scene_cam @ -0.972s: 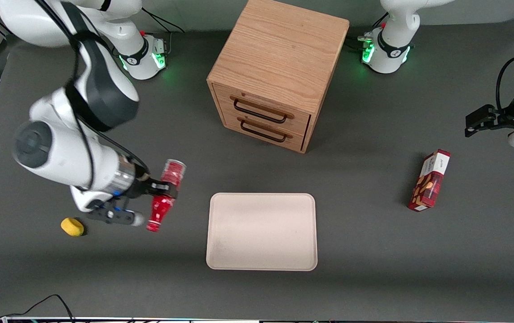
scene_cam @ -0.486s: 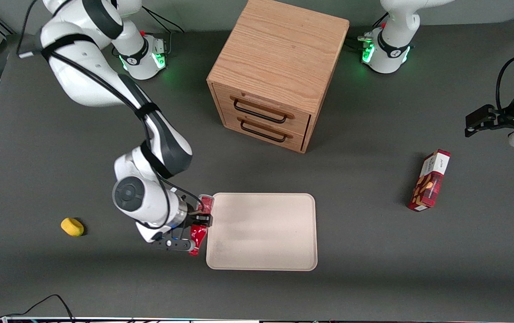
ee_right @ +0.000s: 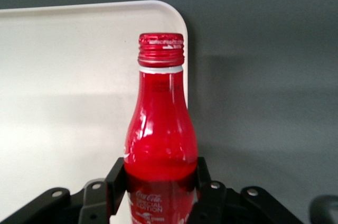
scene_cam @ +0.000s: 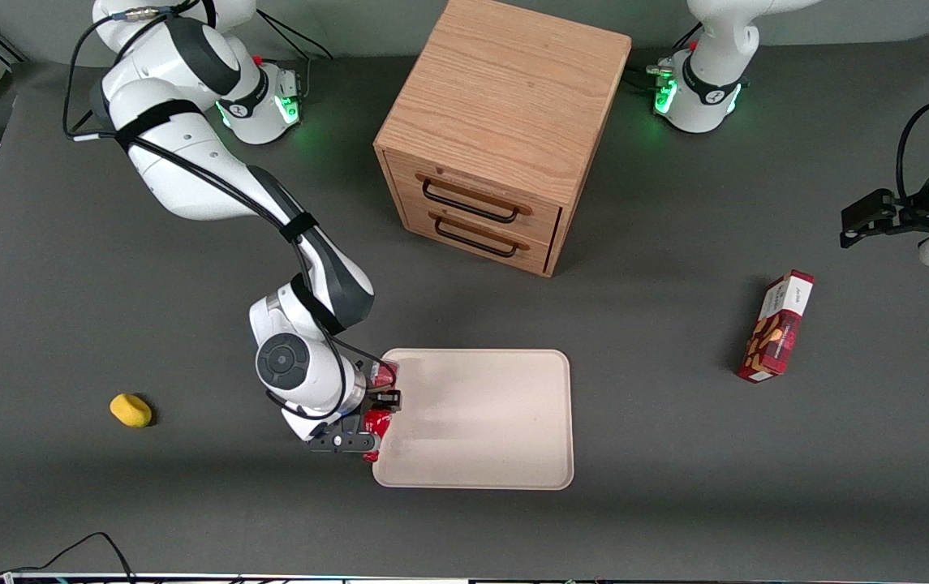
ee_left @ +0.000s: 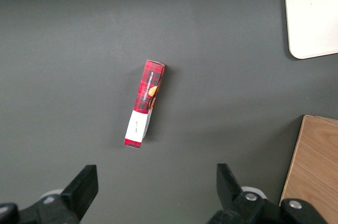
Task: Place coke bottle on tray
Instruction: 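Carry the bottle over the cream tray and lower it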
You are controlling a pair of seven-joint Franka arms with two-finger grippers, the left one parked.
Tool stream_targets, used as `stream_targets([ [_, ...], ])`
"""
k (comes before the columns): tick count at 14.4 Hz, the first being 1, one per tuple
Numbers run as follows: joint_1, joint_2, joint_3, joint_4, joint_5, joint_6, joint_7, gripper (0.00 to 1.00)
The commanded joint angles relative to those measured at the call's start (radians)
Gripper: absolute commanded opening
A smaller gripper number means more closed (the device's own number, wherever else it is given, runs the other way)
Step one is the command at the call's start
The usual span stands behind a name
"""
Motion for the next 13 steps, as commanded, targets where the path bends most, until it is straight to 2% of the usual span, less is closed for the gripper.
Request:
stream_targets([
  [1, 0.010, 0.040, 0.009, 0.043, -0.031, 0.030, 0.020, 0.00],
  [5, 0.016, 0.046, 0.007, 0.044, -0.031, 0.032, 0.021, 0.02],
  [7, 0.023, 0.046, 0.003, 0.044, -0.031, 0.032, 0.021, 0.14],
  [8, 0.023, 0.053, 0.001, 0.043, -0.050, 0.032, 0.023, 0.44],
  [9, 0.024, 0.054, 0.001, 0.044, -0.069, 0.034, 0.032, 0.82],
  [10, 0.023, 0.060, 0.001, 0.041, -0.090, 0.046, 0.044, 1.00],
  [11, 0.023, 0.066, 0.003, 0.040, -0.118, 0.063, 0.047, 1.00],
  [13, 0.023, 0.079, 0.003, 0.040, -0.129, 0.067, 0.055, 1.00],
])
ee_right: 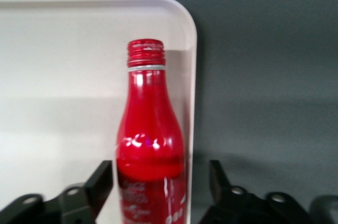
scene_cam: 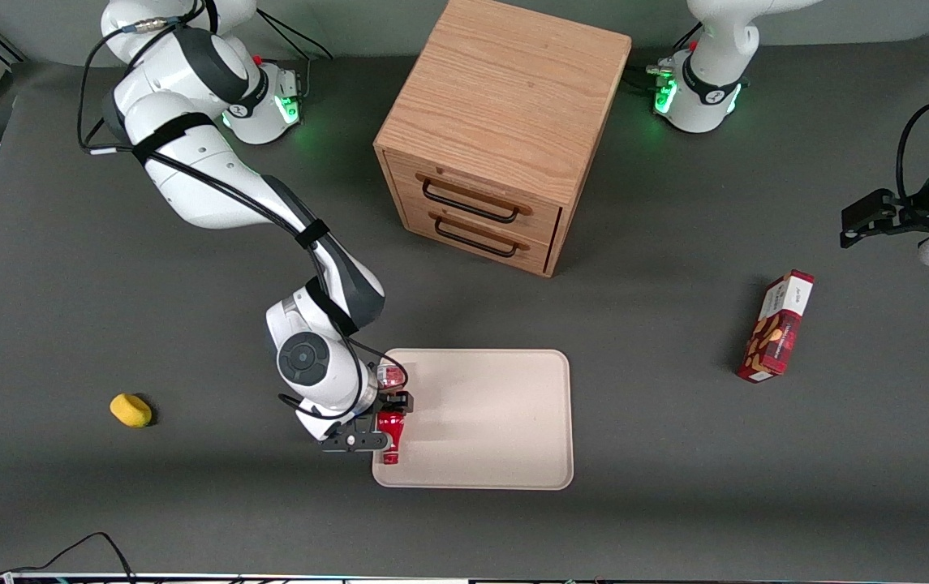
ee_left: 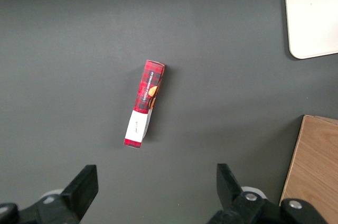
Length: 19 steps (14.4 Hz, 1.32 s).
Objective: Place coke bottle on tray
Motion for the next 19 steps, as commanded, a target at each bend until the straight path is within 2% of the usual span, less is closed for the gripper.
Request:
stream_targets([
  [1, 0.008, 0.028, 0.001, 0.028, -0.042, 0.018, 0.034, 1.00],
  [12, -0.006, -0.015, 0.007, 0.030, -0.039, 0.010, 0.033, 1.00],
  [16, -0.025, -0.169, 0.011, -0.005, -0.040, -0.108, 0.025, 1.00],
  [19, -0.071, -0.333, 0.025, -0.044, -0.026, -0.275, 0.020, 1.00],
])
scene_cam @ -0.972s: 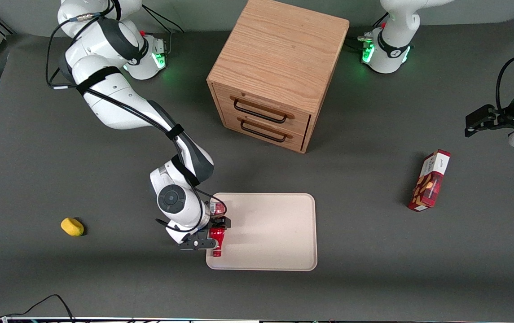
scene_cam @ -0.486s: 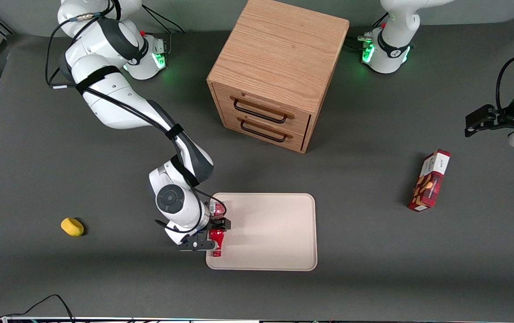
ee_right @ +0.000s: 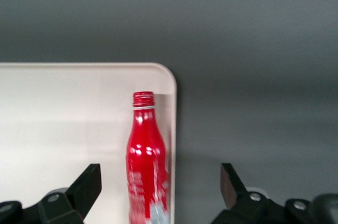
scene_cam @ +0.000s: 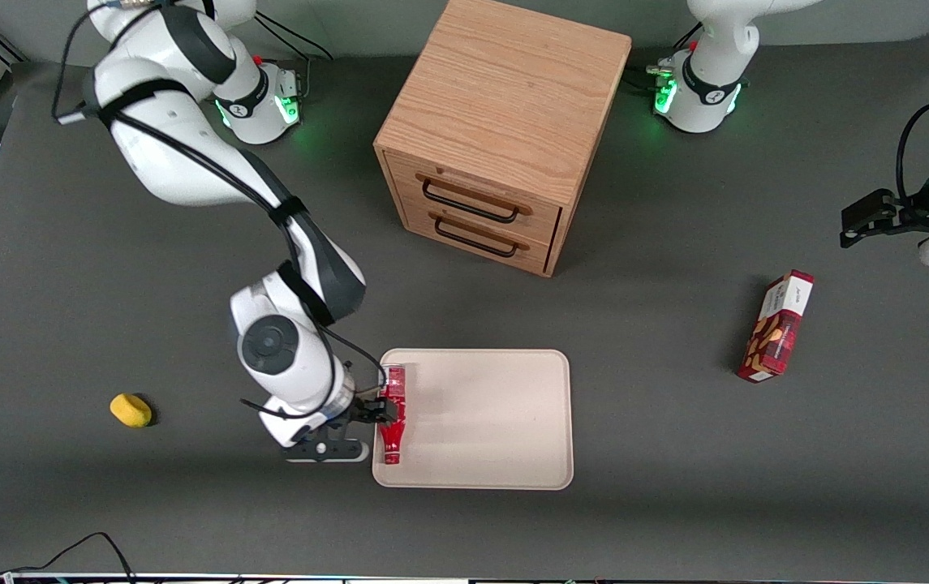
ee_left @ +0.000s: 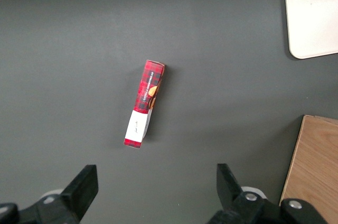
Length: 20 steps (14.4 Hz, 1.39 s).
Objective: Place coke bottle on tray
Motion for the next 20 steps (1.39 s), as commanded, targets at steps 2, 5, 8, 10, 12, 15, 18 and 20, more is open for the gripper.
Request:
stream_targets([
  [2, -0.076, -0.244, 0.036, -0.085, 0.006, -0.247, 0.016, 1.00],
  [5, -0.122, -0.388, 0.002, -0.082, 0.147, -0.428, -0.040, 1.00],
  [8, -0.126, -0.518, -0.105, -0.085, 0.197, -0.597, -0.054, 1.00],
  [10, -0.126, -0.595, -0.185, -0.089, 0.280, -0.691, -0.056, 1.00],
  [12, -0.126, -0.690, -0.257, -0.146, 0.331, -0.726, -0.094, 1.00],
  [15, -0.126, -0.839, -0.318, -0.333, 0.346, -0.693, -0.145, 1.00],
  [18, -0.124, -0.983, -0.326, -0.552, 0.349, -0.581, -0.146, 1.00],
  [20, -0.123, -1.063, -0.326, -0.679, 0.349, -0.504, -0.146, 1.00],
])
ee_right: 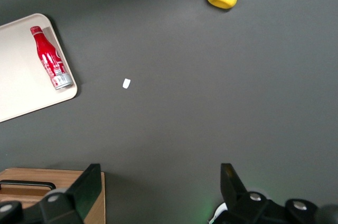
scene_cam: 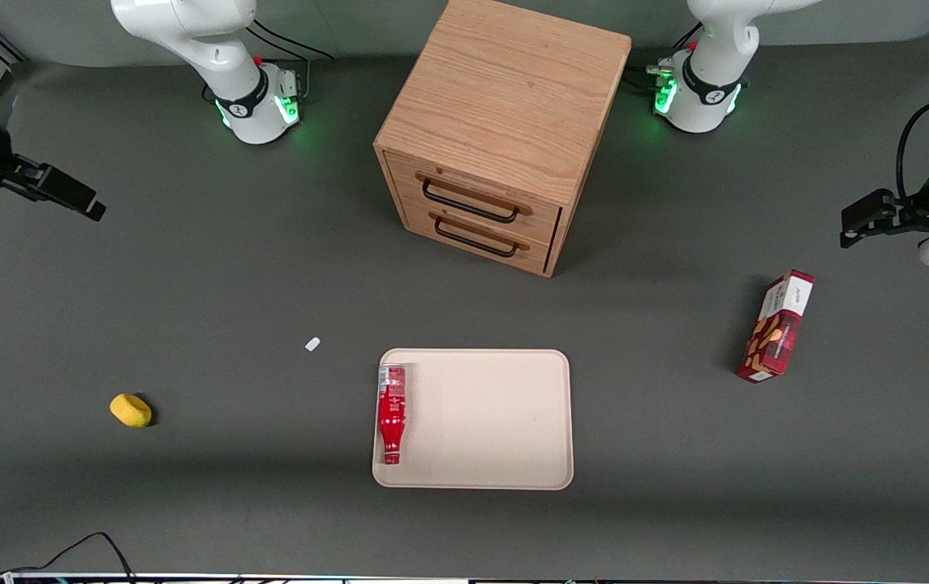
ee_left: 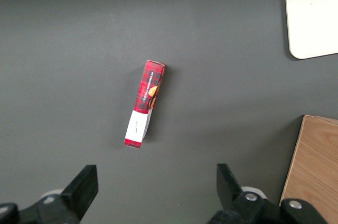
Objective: Place coke bottle on tray
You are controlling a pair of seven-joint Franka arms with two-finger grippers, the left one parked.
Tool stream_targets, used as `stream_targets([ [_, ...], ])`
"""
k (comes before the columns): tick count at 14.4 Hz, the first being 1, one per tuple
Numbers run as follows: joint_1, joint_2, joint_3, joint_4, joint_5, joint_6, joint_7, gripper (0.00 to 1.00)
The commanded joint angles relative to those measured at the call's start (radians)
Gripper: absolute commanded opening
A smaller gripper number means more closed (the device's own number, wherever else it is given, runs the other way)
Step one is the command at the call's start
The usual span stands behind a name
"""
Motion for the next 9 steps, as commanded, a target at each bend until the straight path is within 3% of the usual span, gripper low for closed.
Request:
stream_targets([
  [1, 0.005, -0.149, -0.005, -0.226, 0.022, 0.113, -0.015, 1.00],
  [9, 0.008, -0.051, -0.020, -0.056, 0.021, 0.039, -0.050, 1.00],
])
